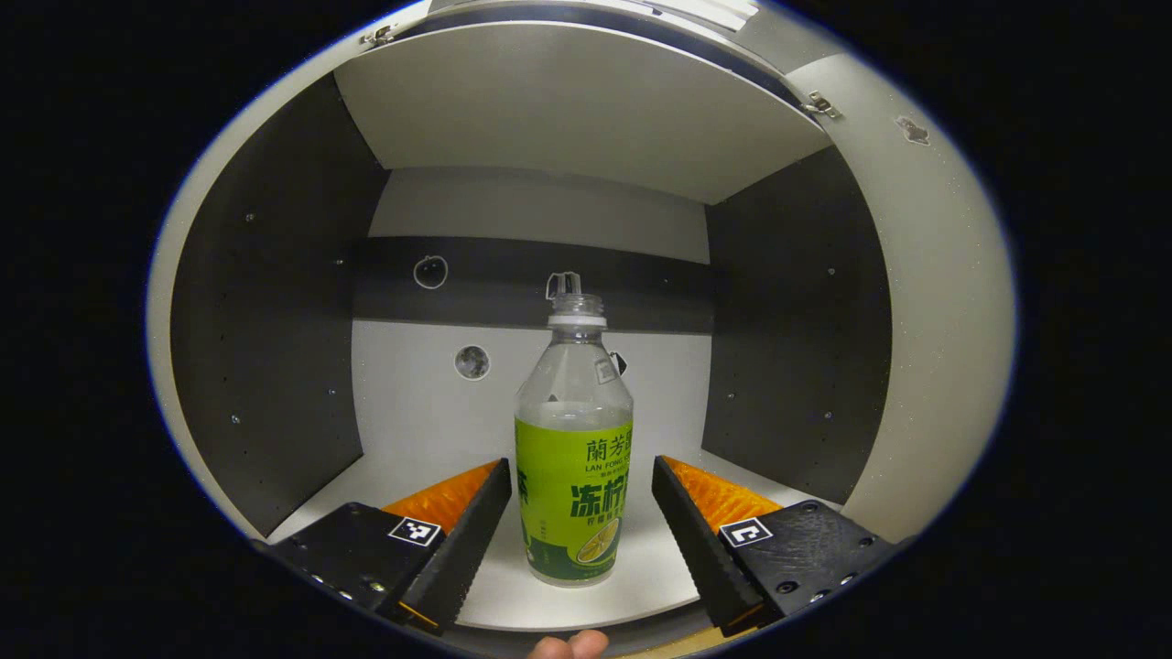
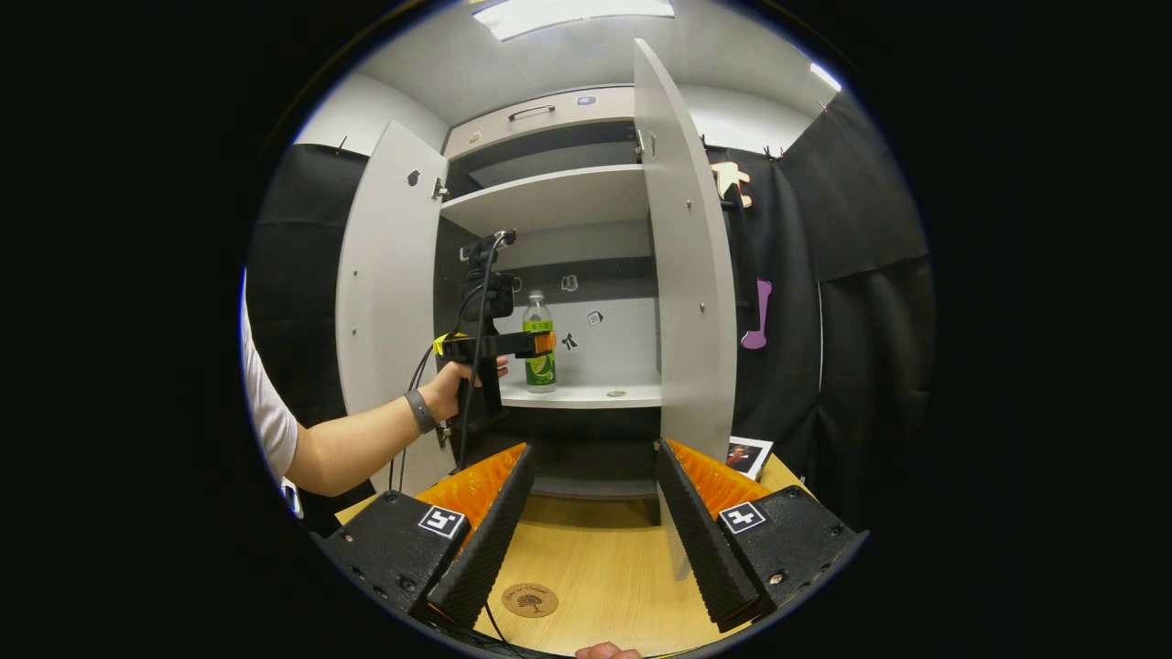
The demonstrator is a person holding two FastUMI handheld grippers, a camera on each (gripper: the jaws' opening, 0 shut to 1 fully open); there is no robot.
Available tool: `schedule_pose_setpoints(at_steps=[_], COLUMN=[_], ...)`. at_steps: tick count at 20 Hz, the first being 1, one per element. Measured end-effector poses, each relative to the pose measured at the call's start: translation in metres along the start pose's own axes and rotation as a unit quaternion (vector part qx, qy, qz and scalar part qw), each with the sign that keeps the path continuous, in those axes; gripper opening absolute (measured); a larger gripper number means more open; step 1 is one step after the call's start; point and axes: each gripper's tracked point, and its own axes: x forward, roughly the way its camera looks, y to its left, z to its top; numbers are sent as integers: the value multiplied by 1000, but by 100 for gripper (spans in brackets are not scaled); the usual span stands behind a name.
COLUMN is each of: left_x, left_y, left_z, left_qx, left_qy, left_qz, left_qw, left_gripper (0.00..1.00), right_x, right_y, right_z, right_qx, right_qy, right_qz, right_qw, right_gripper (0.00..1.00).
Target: Grasp the bottle in the cabinet with the left hand and place it on the coaster, then close the right door with the right hand and the left door with the left hand.
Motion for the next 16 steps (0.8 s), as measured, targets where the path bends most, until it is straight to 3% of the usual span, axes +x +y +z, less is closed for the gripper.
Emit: schedule_pose_setpoints(at_steps=[4,6,11,12,14,16], left_x=[16,12,-6,-16,-36,-58], left_y=[4,6,8,4,-6,-17], left_z=[-5,0,9,13,21,30], left_qx=[-6,-14,-11,-16,-28,-35], left_qy=[14,10,6,6,6,0], left_qz=[8,13,16,10,-9,-24], left_qw=[1000,1000,1000,1000,1000,999], left_gripper=[94,74,73,77,70,73], right_x=[6,8,10,11,12,11], right_y=[-3,-2,-1,0,-2,3], right_z=[2,3,1,2,2,7], right_qx=[-1,1,6,6,6,4], right_qy=[-3,-4,-3,-3,-5,-10], right_qz=[-2,-1,4,6,14,24], right_qw=[1000,1000,1000,1000,1000,1000], right_gripper=[83,83,83,83,83,83])
